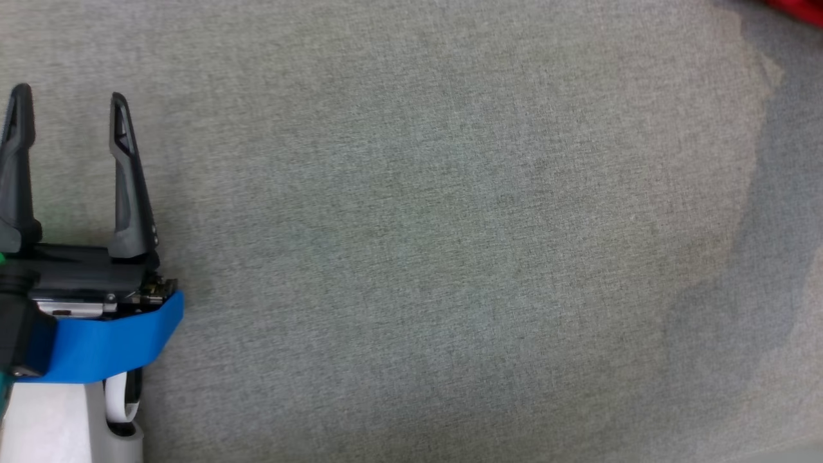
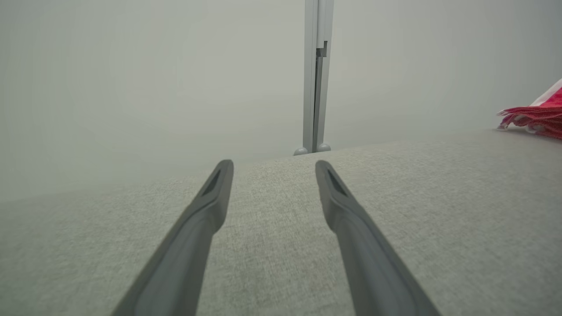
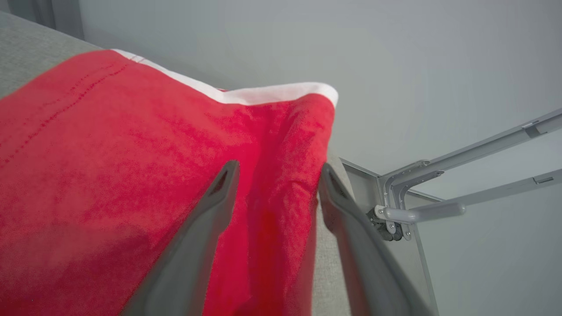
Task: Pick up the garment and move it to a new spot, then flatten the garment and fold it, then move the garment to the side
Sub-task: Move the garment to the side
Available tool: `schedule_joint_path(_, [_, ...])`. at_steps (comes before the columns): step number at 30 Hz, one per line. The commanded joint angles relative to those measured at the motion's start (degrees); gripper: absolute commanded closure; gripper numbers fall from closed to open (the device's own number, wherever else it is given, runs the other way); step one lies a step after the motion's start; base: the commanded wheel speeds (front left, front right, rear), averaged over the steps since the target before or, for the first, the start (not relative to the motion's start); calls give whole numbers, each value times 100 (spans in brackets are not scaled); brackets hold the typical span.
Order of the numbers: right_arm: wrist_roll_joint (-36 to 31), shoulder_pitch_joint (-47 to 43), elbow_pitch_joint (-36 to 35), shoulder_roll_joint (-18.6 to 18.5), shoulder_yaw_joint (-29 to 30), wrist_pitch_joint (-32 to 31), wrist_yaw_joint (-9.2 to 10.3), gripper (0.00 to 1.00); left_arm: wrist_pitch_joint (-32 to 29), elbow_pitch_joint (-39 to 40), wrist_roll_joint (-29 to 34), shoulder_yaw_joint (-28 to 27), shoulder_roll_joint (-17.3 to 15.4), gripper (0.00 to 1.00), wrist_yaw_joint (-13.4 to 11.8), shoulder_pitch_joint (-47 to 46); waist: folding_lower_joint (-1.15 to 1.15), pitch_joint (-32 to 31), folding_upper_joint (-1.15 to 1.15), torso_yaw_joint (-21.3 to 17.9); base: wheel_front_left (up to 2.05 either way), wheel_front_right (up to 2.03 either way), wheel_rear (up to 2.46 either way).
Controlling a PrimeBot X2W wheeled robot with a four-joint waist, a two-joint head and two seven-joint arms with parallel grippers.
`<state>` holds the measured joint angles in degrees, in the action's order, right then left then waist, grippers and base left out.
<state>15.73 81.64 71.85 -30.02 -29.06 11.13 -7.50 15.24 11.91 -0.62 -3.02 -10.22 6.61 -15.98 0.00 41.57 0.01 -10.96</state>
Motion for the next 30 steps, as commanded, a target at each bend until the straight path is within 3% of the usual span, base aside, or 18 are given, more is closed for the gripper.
schedule_joint_path(1, [-115, 74, 64, -97, 68, 100, 1, 0, -16, -137, -39, -3, 30, 0, -29, 0, 0, -72, -1, 39, 0, 0, 0])
schedule_joint_path(4, [-284, -14, 106, -100, 220, 245, 1, 0, -14, -238, -80, 32, 89, 0, -35, 26, 0, -274, -1, 121, 0, 0, 0])
schedule_joint_path(9, [-437, -394, -105, 196, 587, 402, 1, 0, -8, -486, -154, -6, 238, 0, -53, 217, 0, -825, -1, 270, 0, 0, 0])
schedule_joint_path(21, [-429, -3116, -3021, 1168, 1377, 409, 1, 0, -8, -1179, -312, -217, 492, 0, -27, 986, 0, -2304, -1, 674, 0, 0, 0])
schedule_joint_path(30, [-355, -4940, -4050, 1643, 1766, 410, 1, 0, -8, -1632, -366, -265, 598, 0, 4, 1319, 0, -2934, -1, 947, 0, 0, 0])
